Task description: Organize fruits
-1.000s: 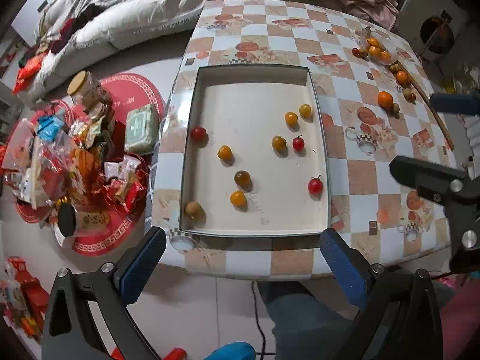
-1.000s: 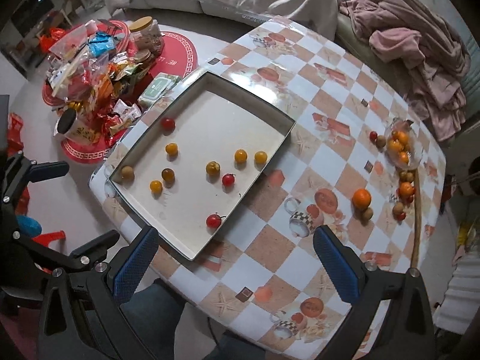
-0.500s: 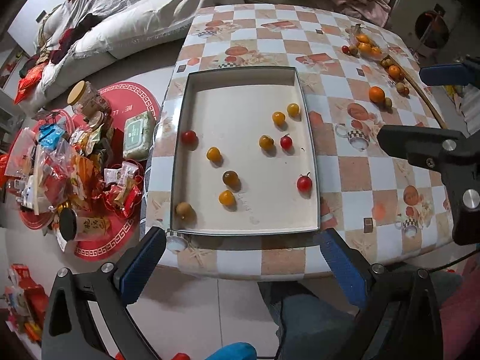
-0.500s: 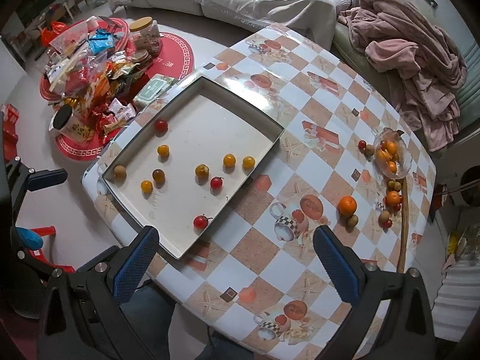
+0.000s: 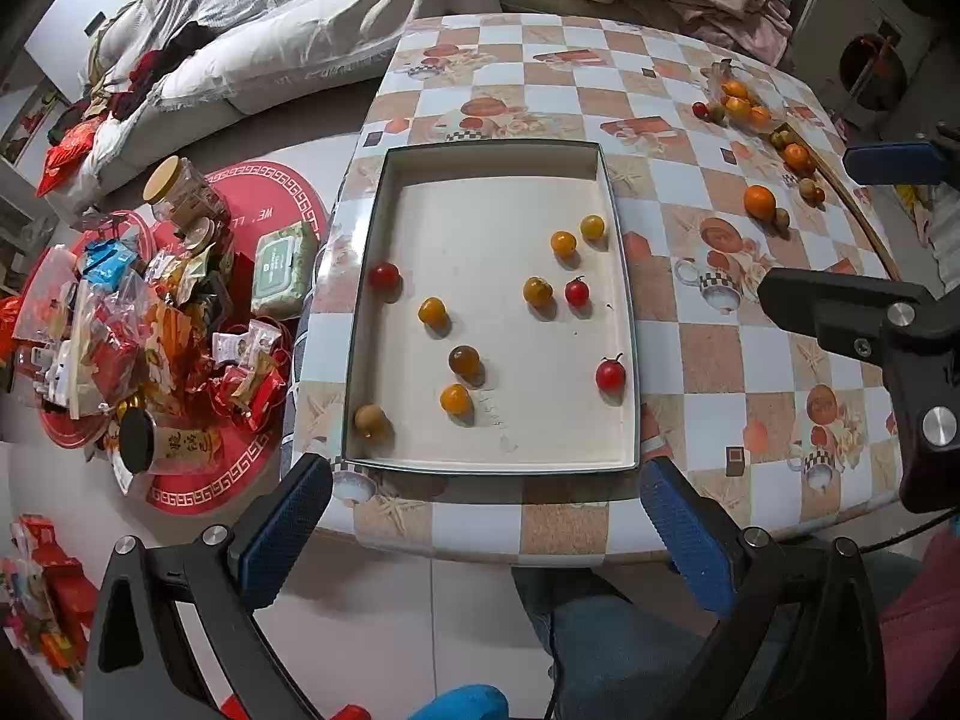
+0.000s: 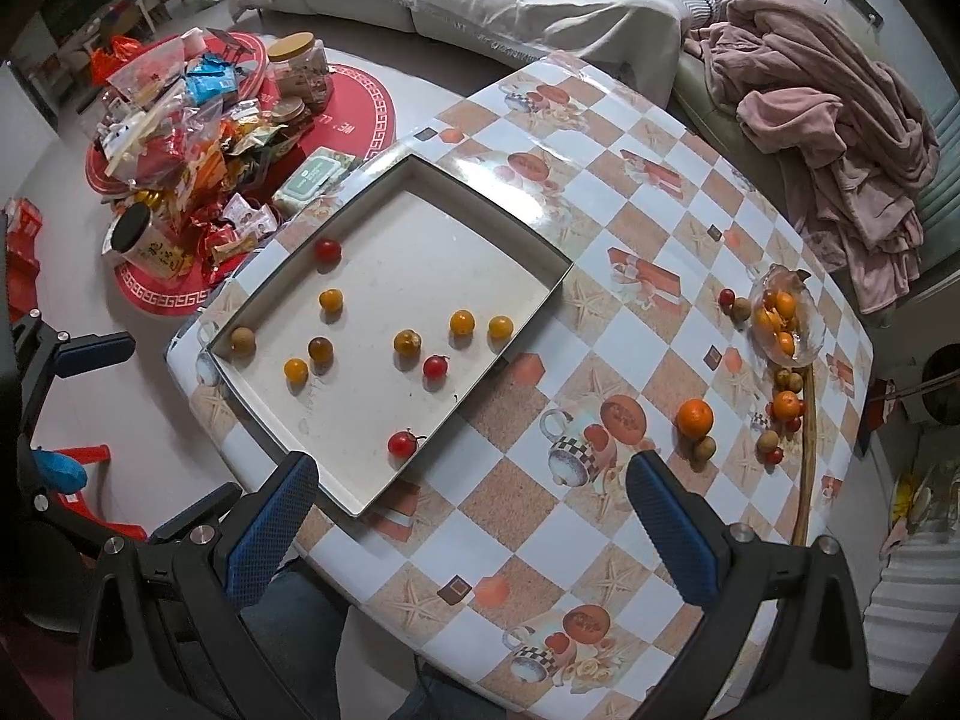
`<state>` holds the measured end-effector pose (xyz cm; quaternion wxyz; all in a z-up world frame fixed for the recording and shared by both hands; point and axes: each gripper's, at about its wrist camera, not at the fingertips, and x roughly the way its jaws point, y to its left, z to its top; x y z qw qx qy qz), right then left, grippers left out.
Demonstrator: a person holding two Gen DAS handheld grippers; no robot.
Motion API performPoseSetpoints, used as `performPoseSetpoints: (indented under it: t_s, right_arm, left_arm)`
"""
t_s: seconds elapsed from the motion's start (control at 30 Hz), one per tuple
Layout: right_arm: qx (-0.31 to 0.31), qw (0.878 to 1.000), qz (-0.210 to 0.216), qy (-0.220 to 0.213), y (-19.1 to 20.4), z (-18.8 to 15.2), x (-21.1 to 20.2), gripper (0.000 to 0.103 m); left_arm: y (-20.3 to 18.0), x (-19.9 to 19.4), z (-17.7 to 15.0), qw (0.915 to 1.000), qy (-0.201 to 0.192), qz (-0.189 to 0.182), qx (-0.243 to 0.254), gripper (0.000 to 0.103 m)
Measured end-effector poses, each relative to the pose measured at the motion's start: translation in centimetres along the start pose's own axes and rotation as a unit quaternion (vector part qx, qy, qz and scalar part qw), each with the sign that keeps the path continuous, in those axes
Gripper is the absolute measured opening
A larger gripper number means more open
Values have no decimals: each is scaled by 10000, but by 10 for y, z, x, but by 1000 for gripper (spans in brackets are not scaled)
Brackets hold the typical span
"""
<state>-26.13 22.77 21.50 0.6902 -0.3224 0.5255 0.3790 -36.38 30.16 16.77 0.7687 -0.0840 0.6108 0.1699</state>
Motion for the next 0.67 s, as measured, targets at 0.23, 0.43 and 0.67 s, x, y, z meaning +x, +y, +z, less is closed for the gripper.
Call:
performPoseSetpoints:
  t_s: [0.23, 0.43, 0.67]
  right_arm:
    - [-5, 10000, 5, 7, 0, 0, 0, 103]
    - [-6, 10000, 8, 7, 0, -1, 1, 103]
    - [-5, 10000, 14, 5, -1, -1, 1, 103]
  left_arm:
    - [0, 0, 1, 10000, -10, -5, 2, 103]
    - [-1, 0, 2, 10000, -10, -6, 24, 103]
    - [-4, -5, 3, 9998, -190, -5, 65, 103]
